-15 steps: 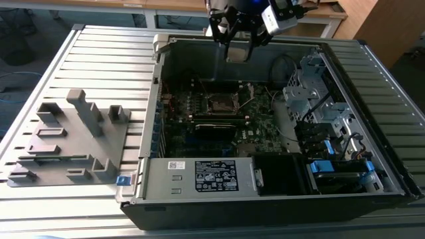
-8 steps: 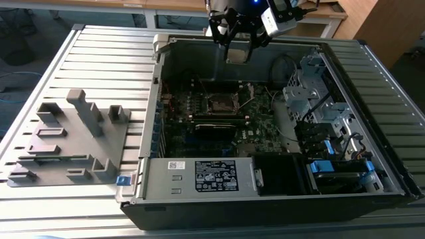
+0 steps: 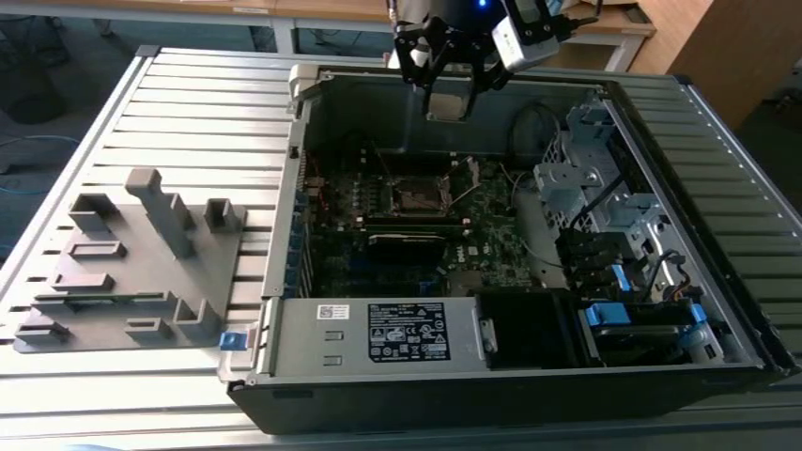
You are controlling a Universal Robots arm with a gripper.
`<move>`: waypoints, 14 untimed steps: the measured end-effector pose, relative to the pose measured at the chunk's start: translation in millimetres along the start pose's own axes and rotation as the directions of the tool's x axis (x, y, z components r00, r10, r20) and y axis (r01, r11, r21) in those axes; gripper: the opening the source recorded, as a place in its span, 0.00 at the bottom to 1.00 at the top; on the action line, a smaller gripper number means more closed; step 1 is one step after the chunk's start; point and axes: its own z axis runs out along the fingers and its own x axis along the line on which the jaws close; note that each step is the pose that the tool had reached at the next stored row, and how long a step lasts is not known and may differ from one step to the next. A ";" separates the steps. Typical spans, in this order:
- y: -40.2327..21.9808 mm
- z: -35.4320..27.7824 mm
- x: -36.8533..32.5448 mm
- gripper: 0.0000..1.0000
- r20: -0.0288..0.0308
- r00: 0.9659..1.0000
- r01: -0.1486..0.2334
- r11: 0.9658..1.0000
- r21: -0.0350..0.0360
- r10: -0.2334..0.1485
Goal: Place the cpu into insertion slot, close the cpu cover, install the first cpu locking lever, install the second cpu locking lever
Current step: 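Place the cpu into insertion slot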
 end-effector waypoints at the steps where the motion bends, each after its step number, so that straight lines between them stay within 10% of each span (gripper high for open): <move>1: -0.1 0.9 0.0 0.54 0.000 1.000 0.000 1.000 0.000 0.000; 14: -0.5 4.6 0.0 0.54 0.000 1.000 0.000 1.000 0.000 0.000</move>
